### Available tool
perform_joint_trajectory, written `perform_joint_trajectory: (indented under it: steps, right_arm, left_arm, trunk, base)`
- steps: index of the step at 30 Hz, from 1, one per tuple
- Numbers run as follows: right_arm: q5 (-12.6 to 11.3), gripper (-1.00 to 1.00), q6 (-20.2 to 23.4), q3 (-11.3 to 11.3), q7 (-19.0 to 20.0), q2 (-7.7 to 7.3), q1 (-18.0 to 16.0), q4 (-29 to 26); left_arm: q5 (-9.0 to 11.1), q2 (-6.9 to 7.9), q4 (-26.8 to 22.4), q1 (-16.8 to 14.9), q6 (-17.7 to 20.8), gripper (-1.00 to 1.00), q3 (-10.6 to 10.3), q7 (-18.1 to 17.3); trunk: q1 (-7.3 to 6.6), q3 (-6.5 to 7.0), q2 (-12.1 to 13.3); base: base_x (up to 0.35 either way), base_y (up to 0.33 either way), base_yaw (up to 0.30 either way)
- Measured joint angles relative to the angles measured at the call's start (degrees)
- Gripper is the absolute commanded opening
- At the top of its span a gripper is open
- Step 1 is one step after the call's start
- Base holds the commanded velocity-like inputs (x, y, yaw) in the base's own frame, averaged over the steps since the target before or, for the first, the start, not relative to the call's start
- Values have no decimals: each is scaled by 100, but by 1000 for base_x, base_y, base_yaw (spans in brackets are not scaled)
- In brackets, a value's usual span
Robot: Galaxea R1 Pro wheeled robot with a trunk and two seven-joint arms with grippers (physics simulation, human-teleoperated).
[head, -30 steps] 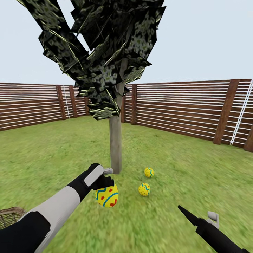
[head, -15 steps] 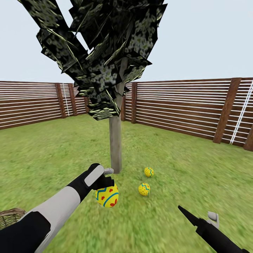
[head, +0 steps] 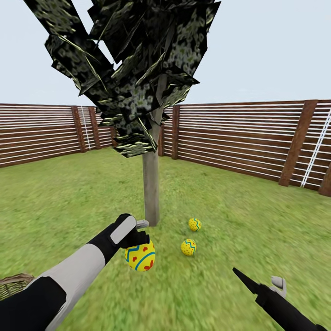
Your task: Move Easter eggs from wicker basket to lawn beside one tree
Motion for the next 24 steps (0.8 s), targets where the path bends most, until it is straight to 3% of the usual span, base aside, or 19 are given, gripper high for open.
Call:
perform_joint_trajectory:
  steps: [14,24]
  right_arm:
    - [-9,100,-5,5,-6,8,0,0]
    - [-20,100,-9,17,11,26,0,-27]
  left_arm:
    - [-2,0,2,0,1,-100,-2,0]
    - [-6,3,5,0,2,-100,-2,2]
  trunk:
    - [-308,135,561]
    - [-527,304,963]
  base:
    - [0,0,0]
    - [0,0,0]
